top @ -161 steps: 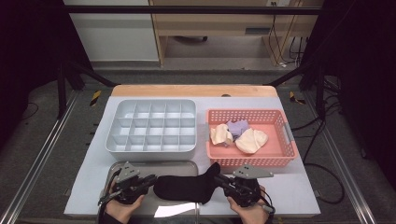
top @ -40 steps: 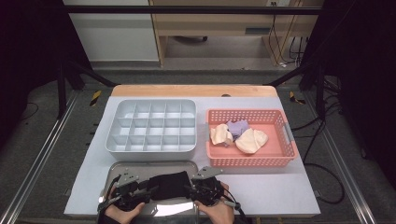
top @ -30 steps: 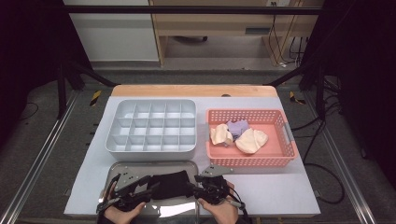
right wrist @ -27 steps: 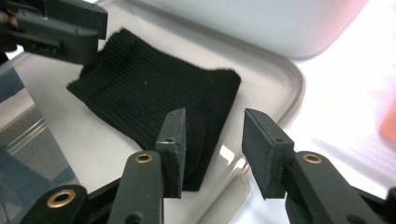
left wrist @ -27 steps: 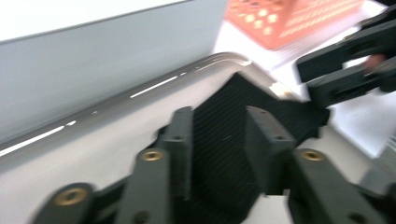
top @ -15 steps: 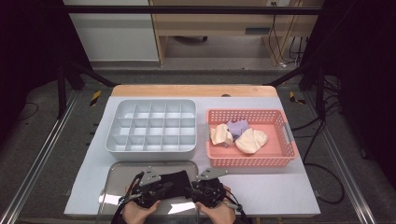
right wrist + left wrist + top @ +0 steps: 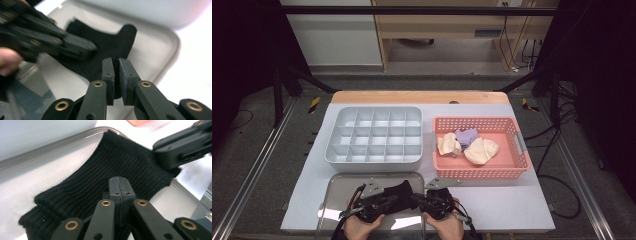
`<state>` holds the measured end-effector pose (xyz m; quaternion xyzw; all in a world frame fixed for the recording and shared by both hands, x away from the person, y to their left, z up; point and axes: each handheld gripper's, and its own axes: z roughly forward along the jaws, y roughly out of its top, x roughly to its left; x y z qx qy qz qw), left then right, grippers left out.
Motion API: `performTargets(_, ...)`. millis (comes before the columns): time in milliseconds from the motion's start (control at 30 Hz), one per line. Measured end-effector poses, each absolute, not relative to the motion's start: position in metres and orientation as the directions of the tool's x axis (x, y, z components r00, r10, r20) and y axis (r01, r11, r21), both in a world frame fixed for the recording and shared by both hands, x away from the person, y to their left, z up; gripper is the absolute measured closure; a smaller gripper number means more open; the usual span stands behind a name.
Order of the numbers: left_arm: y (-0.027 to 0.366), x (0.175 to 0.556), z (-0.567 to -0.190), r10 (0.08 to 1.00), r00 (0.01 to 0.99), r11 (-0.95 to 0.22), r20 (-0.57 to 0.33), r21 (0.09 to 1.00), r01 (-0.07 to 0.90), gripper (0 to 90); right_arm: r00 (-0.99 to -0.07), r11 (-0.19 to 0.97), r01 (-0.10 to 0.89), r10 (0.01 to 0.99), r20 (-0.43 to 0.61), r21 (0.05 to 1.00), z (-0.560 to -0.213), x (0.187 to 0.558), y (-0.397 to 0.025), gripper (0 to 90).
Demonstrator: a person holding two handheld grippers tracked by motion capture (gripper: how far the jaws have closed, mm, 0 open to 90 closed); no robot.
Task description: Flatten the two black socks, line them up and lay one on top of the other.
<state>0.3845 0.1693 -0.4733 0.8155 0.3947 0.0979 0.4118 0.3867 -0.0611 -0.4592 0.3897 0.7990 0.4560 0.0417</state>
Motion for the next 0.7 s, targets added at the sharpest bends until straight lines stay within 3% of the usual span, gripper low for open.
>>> performTargets(233, 0.176, 0.383, -0.465, 0.722, 0.666, -0.308, -0.188, 0.775, 0.552, 85.4, -0.721, 0.307, 0.556, 0.64, 0.265, 0.772, -0.453, 0.384, -0.059, 83.6)
performTargets(433, 0.216, 0.374, -0.442, 0.78, 0.606, -0.241, -0.159, 0.817, 0.524, 82.2, -0.717, 0.309, 0.556, 0.648, 0.257, 0.772, -0.452, 0.384, -0.06, 83.6)
performTargets(567, 0.238, 0.371, -0.451, 0.818, 0.56, -0.255, -0.132, 0.789, 0.559, 82.3, -0.713, 0.312, 0.554, 0.657, 0.246, 0.772, -0.451, 0.384, -0.061, 83.6)
performTargets(700, 0.234, 0.374, -0.466, 0.805, 0.57, -0.281, -0.163, 0.742, 0.609, 84.4, -0.708, 0.318, 0.546, 0.669, 0.224, 0.775, -0.449, 0.385, -0.063, 83.6)
